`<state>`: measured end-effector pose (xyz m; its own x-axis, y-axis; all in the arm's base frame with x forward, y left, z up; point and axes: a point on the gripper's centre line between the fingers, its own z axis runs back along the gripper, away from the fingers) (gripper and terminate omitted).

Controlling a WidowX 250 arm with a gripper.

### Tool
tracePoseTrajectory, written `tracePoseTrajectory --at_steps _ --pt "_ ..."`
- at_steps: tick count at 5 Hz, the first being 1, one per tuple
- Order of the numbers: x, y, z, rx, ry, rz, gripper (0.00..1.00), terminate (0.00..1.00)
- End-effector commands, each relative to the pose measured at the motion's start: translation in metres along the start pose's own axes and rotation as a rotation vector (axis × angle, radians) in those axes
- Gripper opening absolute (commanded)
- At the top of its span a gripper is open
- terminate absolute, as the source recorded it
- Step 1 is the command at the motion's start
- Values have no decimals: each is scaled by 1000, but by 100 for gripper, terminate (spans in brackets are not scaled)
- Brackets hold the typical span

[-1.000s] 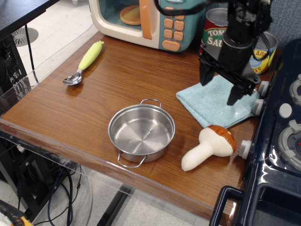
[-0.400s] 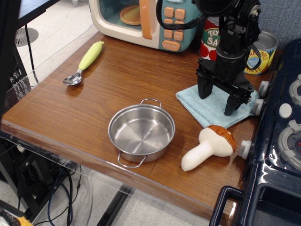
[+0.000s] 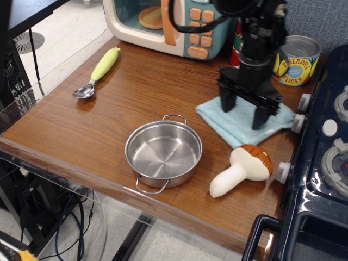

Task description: Press down and slide the blue cloth next to the spoon.

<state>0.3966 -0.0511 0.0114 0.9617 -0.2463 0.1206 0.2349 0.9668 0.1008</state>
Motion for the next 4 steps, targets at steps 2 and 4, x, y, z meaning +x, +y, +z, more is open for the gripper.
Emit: tracePoseTrajectory --at_steps 2,4 --pt "-21 110 5 133 30 228 100 0" --pt "-43 174 5 169 67 398 100 0"
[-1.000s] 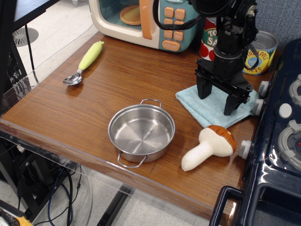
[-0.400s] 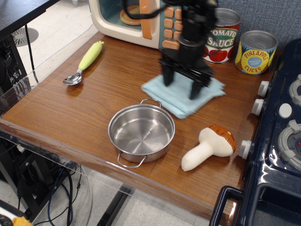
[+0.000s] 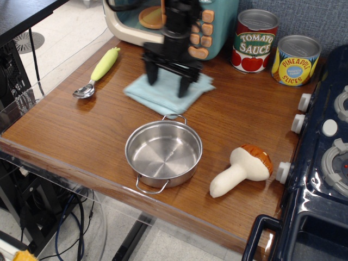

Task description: Press down and slide the blue cloth next to the spoon.

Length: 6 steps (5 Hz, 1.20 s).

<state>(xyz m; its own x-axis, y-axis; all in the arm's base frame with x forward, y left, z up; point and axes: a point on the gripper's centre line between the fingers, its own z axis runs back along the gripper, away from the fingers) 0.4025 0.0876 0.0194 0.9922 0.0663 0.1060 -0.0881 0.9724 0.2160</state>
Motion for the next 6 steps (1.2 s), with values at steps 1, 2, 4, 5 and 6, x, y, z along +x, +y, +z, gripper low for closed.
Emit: tracePoseTrajectory --at_steps 1,2,4,5,6 --pt "-1 62 -2 24 21 133 100 0" --pt "1 64 -2 21 21 131 100 0" --pt "0 53 27 21 -51 124 100 0" --pt "3 56 48 -22 -96 160 100 0" --pt "8 63 78 -31 -168 200 100 0"
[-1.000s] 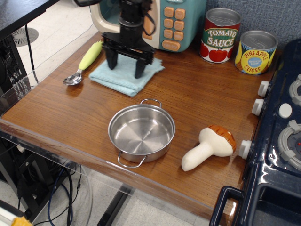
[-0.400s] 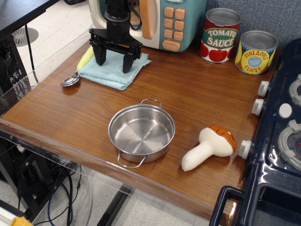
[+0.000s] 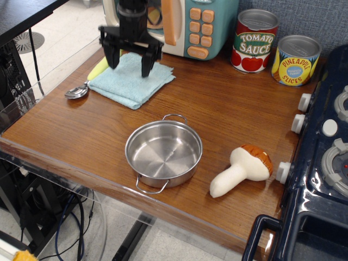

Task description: Press down and slide the blue cloth next to the spoon.

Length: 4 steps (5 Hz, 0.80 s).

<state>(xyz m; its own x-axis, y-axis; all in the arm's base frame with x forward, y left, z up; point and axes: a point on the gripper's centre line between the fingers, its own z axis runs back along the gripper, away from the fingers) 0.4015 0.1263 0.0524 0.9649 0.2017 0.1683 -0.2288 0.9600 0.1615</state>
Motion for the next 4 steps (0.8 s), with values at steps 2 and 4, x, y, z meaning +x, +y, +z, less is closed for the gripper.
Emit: tracePoseTrajectory --at_steps 2,4 --pt "3 32 86 -19 -222 99 100 0" --pt "3 32 86 -19 -222 99 100 0"
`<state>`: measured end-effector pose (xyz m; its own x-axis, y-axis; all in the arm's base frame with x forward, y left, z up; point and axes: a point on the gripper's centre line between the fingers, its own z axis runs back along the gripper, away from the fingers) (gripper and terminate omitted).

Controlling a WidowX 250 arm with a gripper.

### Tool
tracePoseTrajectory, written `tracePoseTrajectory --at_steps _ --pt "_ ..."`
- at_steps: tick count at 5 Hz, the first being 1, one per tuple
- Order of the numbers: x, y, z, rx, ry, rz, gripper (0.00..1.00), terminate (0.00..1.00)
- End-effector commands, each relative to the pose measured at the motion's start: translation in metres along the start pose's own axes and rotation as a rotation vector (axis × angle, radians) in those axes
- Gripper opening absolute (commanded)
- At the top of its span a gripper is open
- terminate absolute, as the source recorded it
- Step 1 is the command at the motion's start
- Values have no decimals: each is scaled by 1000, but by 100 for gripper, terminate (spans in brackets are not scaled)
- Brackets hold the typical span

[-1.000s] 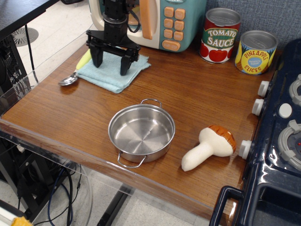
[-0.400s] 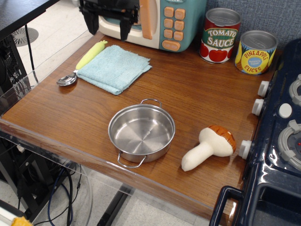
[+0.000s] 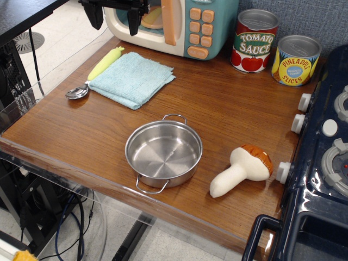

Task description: Press down and slide the blue cloth next to the spoon.

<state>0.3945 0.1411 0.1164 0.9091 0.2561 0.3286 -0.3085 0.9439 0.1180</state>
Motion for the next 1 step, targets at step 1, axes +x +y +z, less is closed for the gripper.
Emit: tracePoseTrajectory --at_steps 1 --pt "1 5 26 1 -68 9 100 100"
